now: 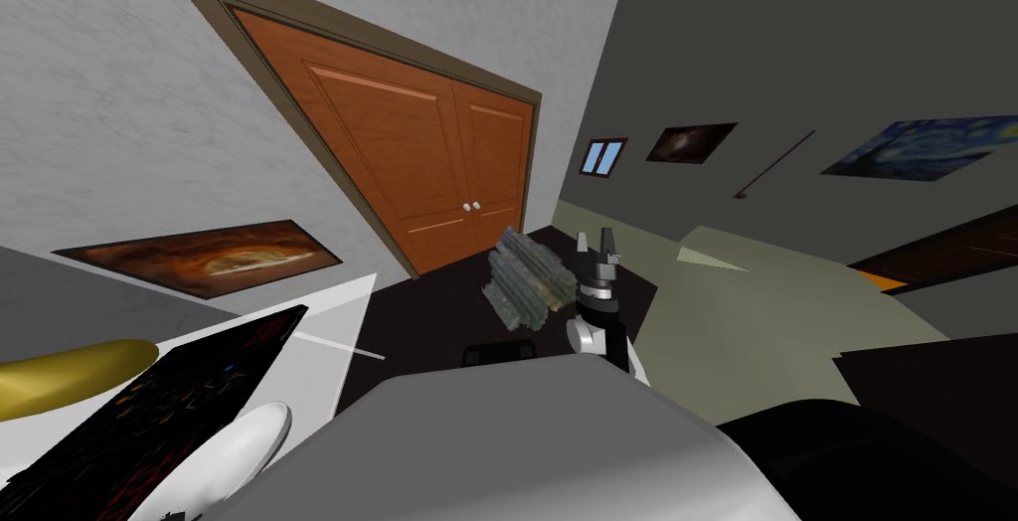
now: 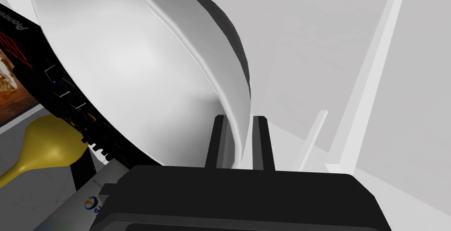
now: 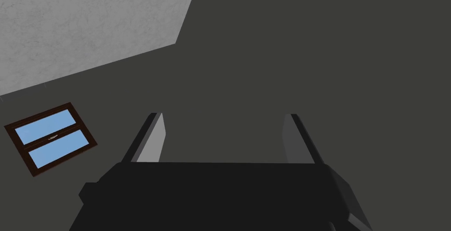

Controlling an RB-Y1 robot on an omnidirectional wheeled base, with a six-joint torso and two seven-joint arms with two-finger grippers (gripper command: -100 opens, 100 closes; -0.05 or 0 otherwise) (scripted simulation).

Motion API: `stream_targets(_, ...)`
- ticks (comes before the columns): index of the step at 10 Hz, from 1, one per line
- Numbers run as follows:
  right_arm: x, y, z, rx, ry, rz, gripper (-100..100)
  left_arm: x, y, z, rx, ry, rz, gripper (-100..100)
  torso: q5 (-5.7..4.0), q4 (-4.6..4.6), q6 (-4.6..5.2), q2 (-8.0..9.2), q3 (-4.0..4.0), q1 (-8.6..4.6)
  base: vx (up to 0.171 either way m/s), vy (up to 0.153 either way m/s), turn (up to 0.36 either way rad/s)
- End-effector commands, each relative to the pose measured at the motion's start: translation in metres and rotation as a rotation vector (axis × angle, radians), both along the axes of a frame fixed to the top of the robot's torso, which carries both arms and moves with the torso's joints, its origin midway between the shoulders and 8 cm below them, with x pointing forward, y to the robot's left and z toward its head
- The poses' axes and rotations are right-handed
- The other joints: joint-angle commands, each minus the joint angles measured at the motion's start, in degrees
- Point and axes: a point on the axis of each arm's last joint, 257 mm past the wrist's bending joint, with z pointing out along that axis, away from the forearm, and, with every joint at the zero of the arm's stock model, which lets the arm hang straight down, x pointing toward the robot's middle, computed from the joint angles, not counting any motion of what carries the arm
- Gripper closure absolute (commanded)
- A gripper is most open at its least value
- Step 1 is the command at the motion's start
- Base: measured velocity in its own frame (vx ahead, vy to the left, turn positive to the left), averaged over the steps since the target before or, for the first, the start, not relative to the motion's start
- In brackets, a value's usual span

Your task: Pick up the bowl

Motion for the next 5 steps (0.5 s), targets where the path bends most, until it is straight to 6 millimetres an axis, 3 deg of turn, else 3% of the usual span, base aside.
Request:
stream_targets(1,0.000,0.000,0.000,0.000,0.000,0.000,0,0.000,0.000,0.000,0.000,0.000,0.000,0,0.00,0.00,0.00,0.00,0.00,0.00,0.000,0.000,0.000)
stream_targets(2,0.000,0.000,0.000,0.000,0.000,0.000,0,0.001,0.004,0.008,-0.001,0.000,-0.001,100,-0.01,0.00,0.00,0.00,0.00,-0.01,-0.020,-0.045,0.007)
stream_targets(4,0.000,0.000,0.000,0.000,0.000,0.000,0,0.001,0.006,0.009,0.001,0.002,-0.003,100,-0.11,0.01,-0.02,0.08,0.04,-0.36,-0.013,-0.060,0.011)
stream_targets(5,0.000,0.000,0.000,0.000,0.000,0.000,0,0.001,0.006,0.009,-0.001,0.001,-0.001,0,-0.11,0.00,-0.02,0.05,0.02,-0.27,-0.002,-0.007,0.002)
